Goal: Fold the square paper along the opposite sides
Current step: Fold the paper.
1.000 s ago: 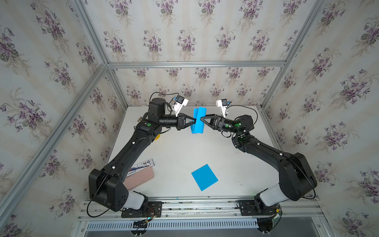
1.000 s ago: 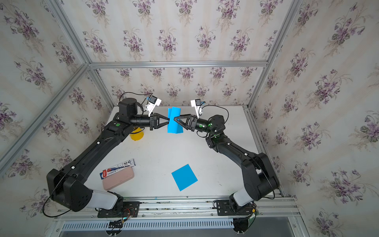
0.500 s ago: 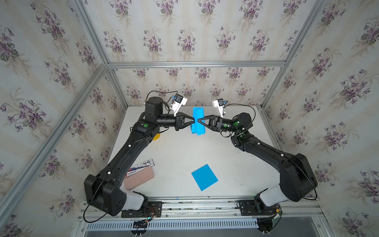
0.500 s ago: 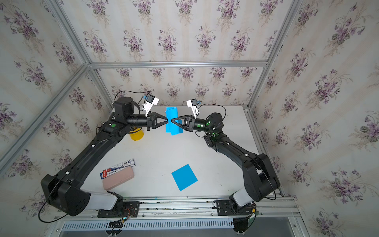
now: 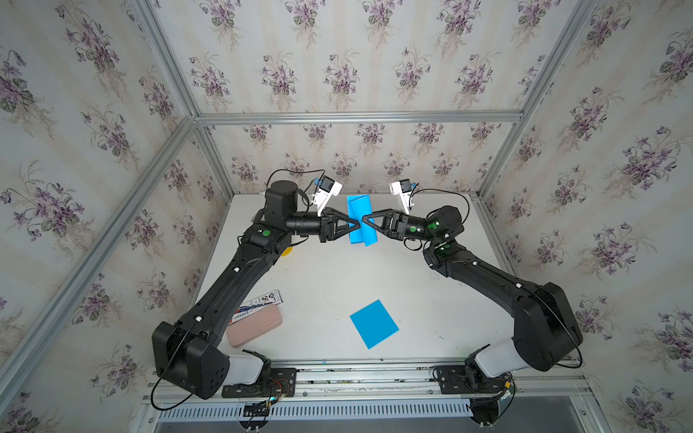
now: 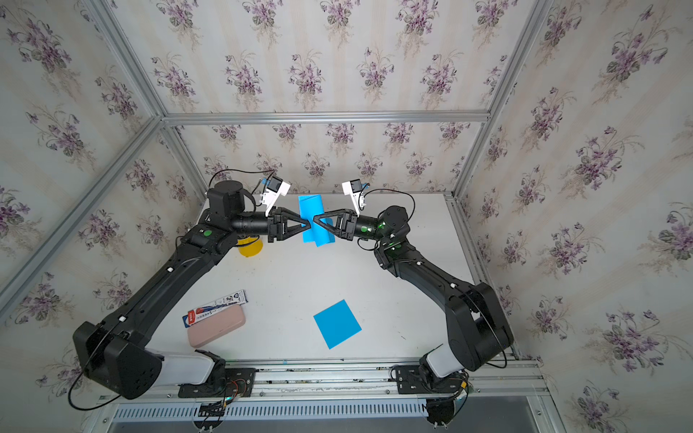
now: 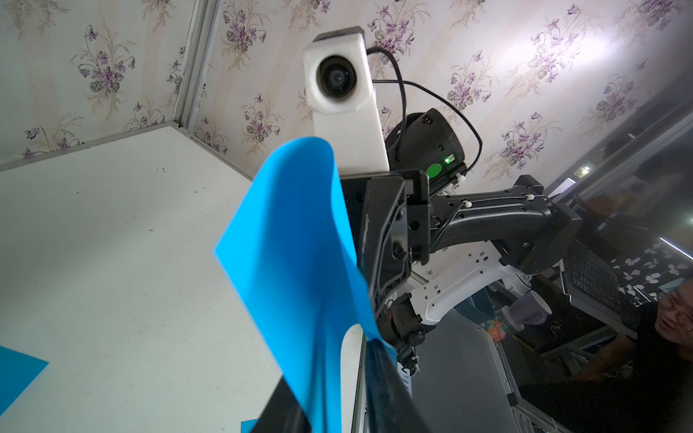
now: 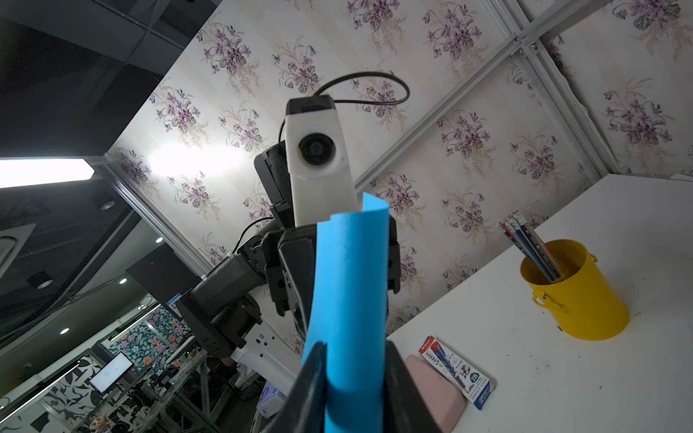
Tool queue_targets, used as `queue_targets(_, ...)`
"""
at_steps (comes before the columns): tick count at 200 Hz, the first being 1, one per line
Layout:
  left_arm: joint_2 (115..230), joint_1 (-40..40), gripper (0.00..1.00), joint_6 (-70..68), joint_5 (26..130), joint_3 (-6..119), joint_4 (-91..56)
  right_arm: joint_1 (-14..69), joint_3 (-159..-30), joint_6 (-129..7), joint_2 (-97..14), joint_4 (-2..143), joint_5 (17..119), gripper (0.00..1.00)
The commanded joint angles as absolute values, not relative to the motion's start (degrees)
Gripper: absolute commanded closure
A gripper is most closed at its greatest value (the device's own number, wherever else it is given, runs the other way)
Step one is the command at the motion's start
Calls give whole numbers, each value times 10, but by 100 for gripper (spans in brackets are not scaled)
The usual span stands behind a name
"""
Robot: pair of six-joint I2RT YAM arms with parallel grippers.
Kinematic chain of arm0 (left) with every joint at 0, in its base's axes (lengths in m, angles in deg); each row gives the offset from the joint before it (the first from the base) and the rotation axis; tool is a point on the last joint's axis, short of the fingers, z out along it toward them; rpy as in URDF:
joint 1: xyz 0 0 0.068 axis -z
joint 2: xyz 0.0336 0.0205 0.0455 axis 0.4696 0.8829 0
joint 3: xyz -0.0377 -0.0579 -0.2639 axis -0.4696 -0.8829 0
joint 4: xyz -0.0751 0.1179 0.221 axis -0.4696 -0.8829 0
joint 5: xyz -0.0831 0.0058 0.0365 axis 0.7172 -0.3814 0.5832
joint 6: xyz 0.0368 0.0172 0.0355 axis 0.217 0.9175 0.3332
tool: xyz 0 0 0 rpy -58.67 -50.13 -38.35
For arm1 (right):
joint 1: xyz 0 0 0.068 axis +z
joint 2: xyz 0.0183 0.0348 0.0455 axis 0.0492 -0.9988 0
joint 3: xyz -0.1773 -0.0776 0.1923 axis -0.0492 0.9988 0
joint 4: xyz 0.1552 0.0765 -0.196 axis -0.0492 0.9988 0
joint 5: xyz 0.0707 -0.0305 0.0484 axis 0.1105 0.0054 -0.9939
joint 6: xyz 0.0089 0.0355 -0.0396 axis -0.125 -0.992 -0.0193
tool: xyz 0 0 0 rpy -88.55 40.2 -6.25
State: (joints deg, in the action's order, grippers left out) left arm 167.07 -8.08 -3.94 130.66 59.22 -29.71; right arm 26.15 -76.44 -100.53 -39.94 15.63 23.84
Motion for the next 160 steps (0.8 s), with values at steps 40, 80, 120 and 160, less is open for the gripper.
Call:
queue_targets(40, 1653, -81, 64, -32, 1319, 583, -276, 262, -781, -981, -400, 180, 250, 73)
queue_targets(80, 1654, -81, 63, -38, 1322, 578, -267, 262, -783, -982, -400, 185, 261, 73)
queue_targets(120, 1665, -78, 63, -52, 1320, 580, -255, 267, -781, -984, -397, 187, 278, 72)
queue_targets(160, 1673, -68, 64, -53, 1313, 586, -257, 271, -779, -983, -396, 193, 298, 70)
